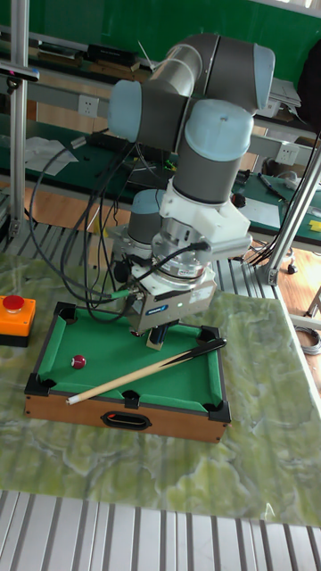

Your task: Hit the pool ball

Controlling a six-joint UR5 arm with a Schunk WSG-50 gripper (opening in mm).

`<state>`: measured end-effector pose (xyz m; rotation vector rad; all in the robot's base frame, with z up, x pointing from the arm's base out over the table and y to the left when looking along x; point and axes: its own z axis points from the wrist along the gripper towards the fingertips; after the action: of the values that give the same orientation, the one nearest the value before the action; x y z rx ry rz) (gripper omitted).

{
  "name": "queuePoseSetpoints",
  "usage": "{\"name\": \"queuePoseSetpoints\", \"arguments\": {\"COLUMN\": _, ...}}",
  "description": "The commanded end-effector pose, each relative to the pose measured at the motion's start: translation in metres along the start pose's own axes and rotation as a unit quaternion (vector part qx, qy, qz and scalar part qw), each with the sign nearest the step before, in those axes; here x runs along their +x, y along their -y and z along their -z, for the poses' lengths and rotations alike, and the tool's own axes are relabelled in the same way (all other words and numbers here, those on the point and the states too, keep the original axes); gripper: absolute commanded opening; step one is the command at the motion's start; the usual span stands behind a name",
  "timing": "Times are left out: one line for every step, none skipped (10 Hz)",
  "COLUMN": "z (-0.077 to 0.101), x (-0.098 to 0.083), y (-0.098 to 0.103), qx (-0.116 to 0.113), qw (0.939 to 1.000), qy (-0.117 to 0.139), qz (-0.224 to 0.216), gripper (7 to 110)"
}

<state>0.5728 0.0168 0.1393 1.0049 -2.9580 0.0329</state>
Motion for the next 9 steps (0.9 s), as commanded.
{"name": "queuePoseSetpoints", "arguments": {"z": -0.003, "x": -0.005, "y": -0.014, "qx": -0.022, "qw": 0.9972, "qy": 0.004, "qz": 0.071, "gripper": 7}}
{"name": "queuePoseSetpoints", "arguments": {"z": 0.000, "x": -0.012, "y": -0.024, "qx": -0.038, "qw": 0.9941, "qy": 0.020, "qz": 0.099, "gripper": 7}}
{"name": "queuePoseSetpoints", "arguments": {"z": 0.002, "x": -0.015, "y": -0.027, "qx": -0.042, "qw": 0.9894, "qy": 0.028, "qz": 0.136, "gripper": 7}}
{"name": "queuePoseSetpoints", "arguments": {"z": -0.003, "x": -0.014, "y": -0.019, "qx": -0.019, "qw": 0.9764, "qy": 0.019, "qz": 0.214, "gripper": 7}}
{"name": "queuePoseSetpoints", "arguments": {"z": -0.009, "x": -0.019, "y": -0.022, "qx": -0.008, "qw": 0.9661, "qy": 0.019, "qz": 0.257, "gripper": 7}}
{"name": "queuePoseSetpoints", "arguments": {"z": -0.014, "x": -0.024, "y": -0.025, "qx": -0.002, "qw": 0.9649, "qy": 0.022, "qz": 0.262, "gripper": 7}}
{"name": "queuePoseSetpoints", "arguments": {"z": -0.022, "x": -0.027, "y": -0.027, "qx": 0.000, "qw": 0.9637, "qy": 0.023, "qz": 0.266, "gripper": 7}}
{"name": "queuePoseSetpoints", "arguments": {"z": -0.032, "x": -0.029, "y": -0.028, "qx": 0.002, "qw": 0.9607, "qy": 0.023, "qz": 0.277, "gripper": 7}}
{"name": "queuePoseSetpoints", "arguments": {"z": -0.037, "x": -0.031, "y": -0.030, "qx": 0.001, "qw": 0.9585, "qy": 0.026, "qz": 0.284, "gripper": 7}}
